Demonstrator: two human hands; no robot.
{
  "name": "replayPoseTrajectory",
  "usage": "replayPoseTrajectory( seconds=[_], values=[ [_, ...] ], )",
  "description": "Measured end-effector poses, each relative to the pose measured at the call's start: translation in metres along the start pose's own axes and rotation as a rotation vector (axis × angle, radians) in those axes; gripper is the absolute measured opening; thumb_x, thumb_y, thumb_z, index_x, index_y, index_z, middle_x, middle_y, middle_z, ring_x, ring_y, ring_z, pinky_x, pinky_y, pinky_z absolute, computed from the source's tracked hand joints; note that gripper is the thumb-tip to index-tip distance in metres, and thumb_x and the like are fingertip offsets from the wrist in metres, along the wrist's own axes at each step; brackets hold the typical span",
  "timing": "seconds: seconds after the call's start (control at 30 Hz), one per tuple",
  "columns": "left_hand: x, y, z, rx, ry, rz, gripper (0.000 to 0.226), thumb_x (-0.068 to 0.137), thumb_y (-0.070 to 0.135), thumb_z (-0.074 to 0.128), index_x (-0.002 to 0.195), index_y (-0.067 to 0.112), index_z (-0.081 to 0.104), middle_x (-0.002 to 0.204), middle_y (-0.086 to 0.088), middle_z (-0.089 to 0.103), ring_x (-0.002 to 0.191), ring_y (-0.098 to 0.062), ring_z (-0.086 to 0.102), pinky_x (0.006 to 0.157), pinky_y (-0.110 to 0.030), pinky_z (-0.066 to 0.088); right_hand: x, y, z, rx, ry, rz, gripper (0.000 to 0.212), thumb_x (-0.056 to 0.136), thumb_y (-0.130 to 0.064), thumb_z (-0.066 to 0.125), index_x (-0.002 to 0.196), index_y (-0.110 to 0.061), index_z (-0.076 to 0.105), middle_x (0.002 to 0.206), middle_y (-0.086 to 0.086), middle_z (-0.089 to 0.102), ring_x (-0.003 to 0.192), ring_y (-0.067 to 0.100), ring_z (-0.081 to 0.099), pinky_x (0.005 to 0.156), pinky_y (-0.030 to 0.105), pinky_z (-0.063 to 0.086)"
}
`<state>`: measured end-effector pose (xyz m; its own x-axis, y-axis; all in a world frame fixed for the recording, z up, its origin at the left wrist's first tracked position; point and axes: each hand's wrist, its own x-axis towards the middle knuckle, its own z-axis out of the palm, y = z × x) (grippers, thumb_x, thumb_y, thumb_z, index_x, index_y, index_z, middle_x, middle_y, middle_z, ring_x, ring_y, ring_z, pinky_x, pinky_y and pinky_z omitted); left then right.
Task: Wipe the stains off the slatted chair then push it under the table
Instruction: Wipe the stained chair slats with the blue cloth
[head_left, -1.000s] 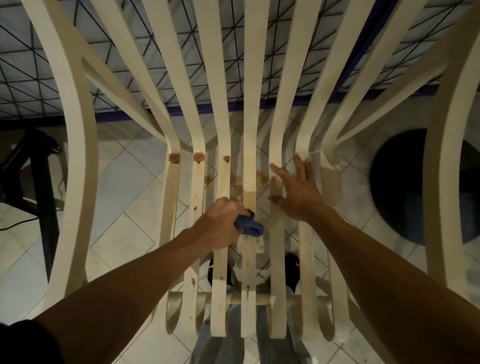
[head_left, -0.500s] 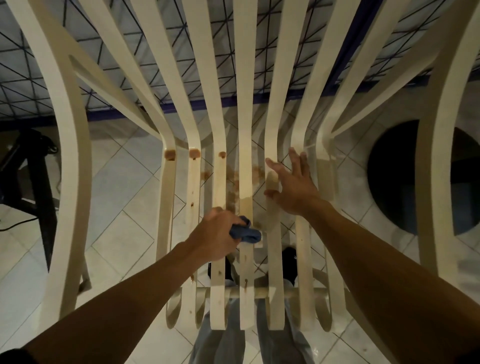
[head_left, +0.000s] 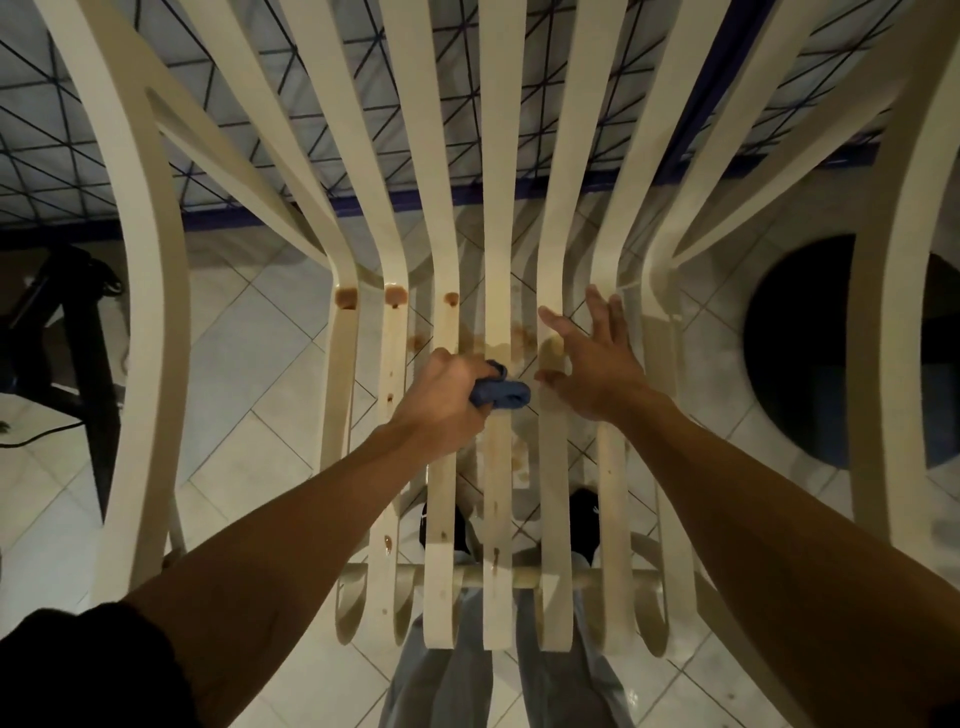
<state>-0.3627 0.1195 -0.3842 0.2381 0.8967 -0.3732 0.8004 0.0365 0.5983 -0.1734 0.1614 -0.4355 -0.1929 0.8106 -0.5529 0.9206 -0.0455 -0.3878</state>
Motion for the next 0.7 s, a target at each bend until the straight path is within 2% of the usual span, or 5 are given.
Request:
replayPoseTrajectory(
  seconds=[0.1, 0.27, 0.47, 0.57, 0.7],
  values=[
    [-0.023, -0.001, 0.006, -0.006, -0.029, 0.208, 0.016, 0.076, -0.001, 0.068, 0.083, 0.011, 0.076, 0.068, -0.005, 0.067, 0.06, -0.012, 0.058, 0.062, -0.019, 0.044, -0.001, 0.0, 0.0, 0.005, 0.004, 0.003, 0.083, 0.091, -0.04, 0.065, 0.153, -0.042, 0.01, 0.161, 0.0, -0.024, 0.143, 0.029, -0.031, 0.12, 0.053, -0.003],
    [-0.057, -0.012, 0.03, 0.062, -0.222, 0.067, 0.014, 0.082, 0.008, 0.066, 0.091, 0.015, 0.076, 0.083, -0.005, 0.069, 0.071, -0.012, 0.043, 0.067, -0.02, 0.035, -0.003, 0.001, 0.0, 0.022, 0.011, -0.01, 0.084, 0.09, -0.04, 0.065, 0.153, -0.042, 0.011, 0.161, -0.001, -0.023, 0.143, 0.029, -0.031, 0.117, 0.053, -0.006],
    [-0.028, -0.004, 0.008, 0.016, -0.172, 0.184, 0.019, 0.079, -0.001, 0.068, 0.085, 0.015, 0.076, 0.071, -0.003, 0.068, 0.057, 0.0, 0.048, 0.068, -0.003, 0.038, -0.004, -0.002, -0.003, 0.021, -0.003, -0.006, 0.083, 0.091, -0.039, 0.065, 0.154, -0.041, 0.01, 0.161, 0.001, -0.024, 0.144, 0.029, -0.031, 0.117, 0.05, -0.006],
    [-0.009, -0.001, 0.004, 0.099, -0.047, 0.164, 0.019, 0.084, -0.003, 0.063, 0.089, 0.011, 0.074, 0.077, -0.007, 0.069, 0.07, -0.021, 0.061, 0.076, -0.024, 0.043, -0.002, -0.003, -0.003, 0.019, -0.012, -0.002, 0.083, 0.091, -0.039, 0.064, 0.154, -0.041, 0.01, 0.161, 0.001, -0.023, 0.143, 0.03, -0.031, 0.12, 0.052, -0.005],
    [-0.007, 0.005, 0.001, 0.14, -0.017, 0.163, 0.017, 0.077, -0.009, 0.065, 0.082, 0.006, 0.071, 0.071, -0.01, 0.066, 0.068, -0.029, 0.062, 0.071, -0.023, 0.036, -0.004, -0.004, -0.005, 0.025, -0.02, 0.009, 0.084, 0.091, -0.037, 0.065, 0.154, -0.041, 0.01, 0.161, 0.001, -0.024, 0.144, 0.03, -0.031, 0.12, 0.053, -0.003]
  ],
)
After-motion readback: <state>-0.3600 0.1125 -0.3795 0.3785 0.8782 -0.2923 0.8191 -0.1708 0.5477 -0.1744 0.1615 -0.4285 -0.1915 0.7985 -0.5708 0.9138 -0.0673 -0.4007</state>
